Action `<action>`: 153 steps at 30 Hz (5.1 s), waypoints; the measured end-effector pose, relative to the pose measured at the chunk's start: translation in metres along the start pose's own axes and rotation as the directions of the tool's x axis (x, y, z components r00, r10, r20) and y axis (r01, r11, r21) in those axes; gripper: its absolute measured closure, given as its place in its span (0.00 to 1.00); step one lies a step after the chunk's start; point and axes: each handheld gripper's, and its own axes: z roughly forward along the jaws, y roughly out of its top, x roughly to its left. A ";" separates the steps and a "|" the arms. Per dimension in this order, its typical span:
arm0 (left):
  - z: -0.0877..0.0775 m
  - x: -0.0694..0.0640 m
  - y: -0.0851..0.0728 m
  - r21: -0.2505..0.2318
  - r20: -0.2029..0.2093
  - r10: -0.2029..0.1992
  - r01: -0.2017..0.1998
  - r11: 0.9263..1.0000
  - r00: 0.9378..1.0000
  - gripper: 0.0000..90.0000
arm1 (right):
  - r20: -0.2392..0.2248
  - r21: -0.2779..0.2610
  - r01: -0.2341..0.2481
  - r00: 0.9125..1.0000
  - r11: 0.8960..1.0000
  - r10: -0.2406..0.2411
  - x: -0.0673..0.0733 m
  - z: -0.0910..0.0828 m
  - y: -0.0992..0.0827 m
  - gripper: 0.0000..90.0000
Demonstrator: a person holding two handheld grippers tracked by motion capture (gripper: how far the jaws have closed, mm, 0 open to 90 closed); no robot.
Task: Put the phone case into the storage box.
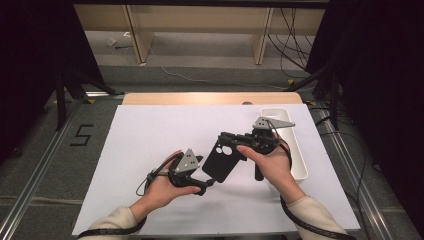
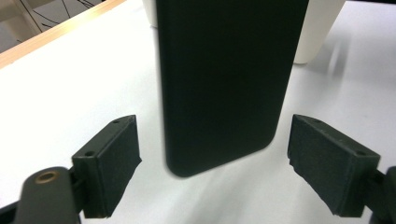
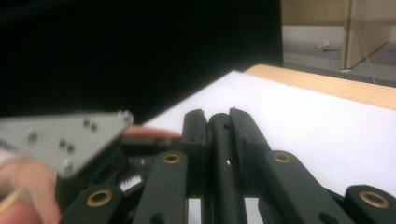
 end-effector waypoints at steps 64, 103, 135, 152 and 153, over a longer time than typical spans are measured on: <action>0.002 -0.002 0.001 -0.002 0.042 0.033 -0.033 0.999 0.999 0.23 | -0.158 0.184 0.230 0.967 0.956 -0.202 -0.010 -0.019 0.005 0.86; 0.021 -0.008 0.000 0.003 0.196 0.068 -0.070 0.998 0.978 0.55 | -0.243 0.163 0.253 0.947 0.953 -0.210 0.009 -0.004 0.005 0.86; 0.007 0.001 0.007 0.033 0.111 0.018 -0.022 0.999 0.994 0.89 | -0.125 0.067 0.218 0.970 0.974 -0.208 -0.001 -0.004 0.003 0.30; 0.002 0.010 0.006 -0.003 -0.017 -0.086 0.086 0.996 0.996 0.88 | 0.014 0.029 0.191 0.981 0.981 -0.192 0.000 -0.006 -0.012 0.13; 0.001 0.010 0.006 -0.002 -0.023 -0.091 0.091 0.996 0.996 0.88 | 0.020 0.030 0.195 0.981 0.980 -0.195 0.000 -0.005 -0.013 0.10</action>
